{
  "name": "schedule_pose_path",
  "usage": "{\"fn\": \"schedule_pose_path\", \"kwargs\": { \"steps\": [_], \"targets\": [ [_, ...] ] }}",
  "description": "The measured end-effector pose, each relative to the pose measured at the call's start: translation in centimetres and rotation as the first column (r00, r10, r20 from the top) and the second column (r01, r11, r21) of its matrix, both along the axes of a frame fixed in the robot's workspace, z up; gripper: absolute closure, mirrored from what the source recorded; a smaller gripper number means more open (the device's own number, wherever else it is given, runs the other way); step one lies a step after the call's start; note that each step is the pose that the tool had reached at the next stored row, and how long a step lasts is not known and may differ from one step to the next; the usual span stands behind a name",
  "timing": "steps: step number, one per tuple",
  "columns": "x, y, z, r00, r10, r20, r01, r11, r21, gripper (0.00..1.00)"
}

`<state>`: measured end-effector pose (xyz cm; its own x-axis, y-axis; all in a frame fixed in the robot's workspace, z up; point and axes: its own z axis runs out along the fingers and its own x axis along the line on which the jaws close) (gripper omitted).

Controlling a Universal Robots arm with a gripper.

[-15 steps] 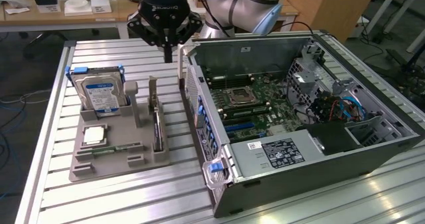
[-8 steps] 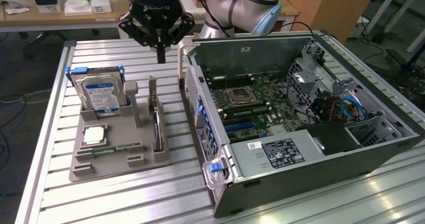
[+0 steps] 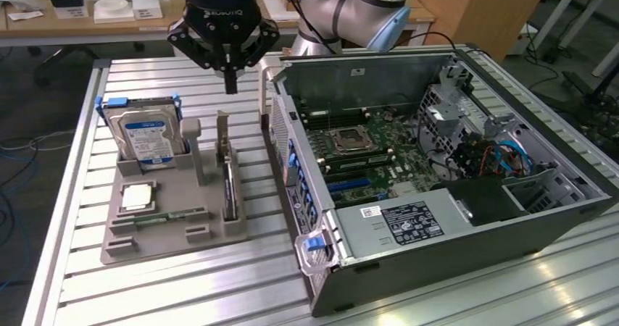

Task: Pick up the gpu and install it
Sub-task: 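Reach for the gpu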

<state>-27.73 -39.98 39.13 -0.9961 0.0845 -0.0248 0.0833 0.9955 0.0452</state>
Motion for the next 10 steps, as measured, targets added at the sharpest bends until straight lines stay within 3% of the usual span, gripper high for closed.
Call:
{"fn": "schedule_pose_path", "kwargs": {
  "steps": [10],
  "targets": [
    [-0.8,-2.25,-0.1,1.0,0.0,0.0001,0.0,1.0,0.0,0.89]
  ]
}}
